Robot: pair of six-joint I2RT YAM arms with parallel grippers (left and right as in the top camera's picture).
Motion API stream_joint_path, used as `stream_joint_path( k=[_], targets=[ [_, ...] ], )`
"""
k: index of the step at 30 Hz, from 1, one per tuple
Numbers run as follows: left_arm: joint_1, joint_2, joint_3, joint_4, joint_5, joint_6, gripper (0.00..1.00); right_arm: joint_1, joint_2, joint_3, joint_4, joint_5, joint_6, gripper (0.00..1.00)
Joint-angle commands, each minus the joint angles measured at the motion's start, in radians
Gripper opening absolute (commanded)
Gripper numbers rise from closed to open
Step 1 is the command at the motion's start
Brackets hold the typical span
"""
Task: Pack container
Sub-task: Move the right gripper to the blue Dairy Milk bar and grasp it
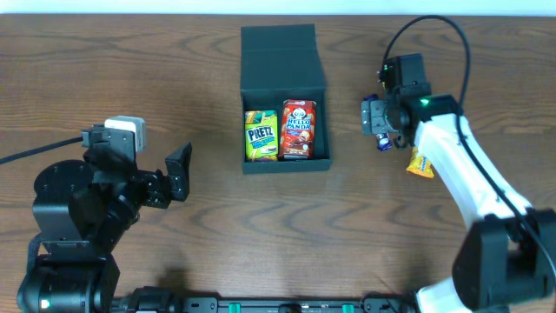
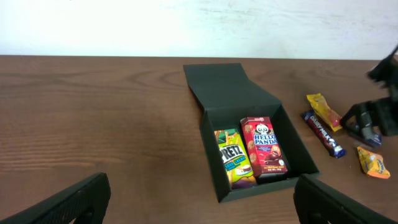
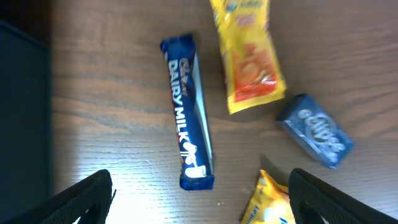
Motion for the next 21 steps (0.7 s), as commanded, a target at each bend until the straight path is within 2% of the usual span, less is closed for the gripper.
stream_joint_path(
  k=[1,8,15,21],
  targets=[
    [0.005,0.002,0.014,0.000,-0.004,0.018,0.95,-0.006,0.060,-0.007,0.018,-0.008,-0.032,0.89],
    [0.005,0.002,0.014,0.000,-0.004,0.018,0.95,-0.014,0.185,-0.007,0.091,-0.028,-0.072,0.86],
    [0.005,0.002,0.014,0.000,-0.004,0.018,0.95,-0.021,0.238,-0.007,0.149,-0.080,-0.098,0.72],
    [0.005,0.002,0.014,0.000,-0.004,0.018,0.95,-0.035,0.286,-0.007,0.164,-0.099,-0.098,0.70]
  ],
)
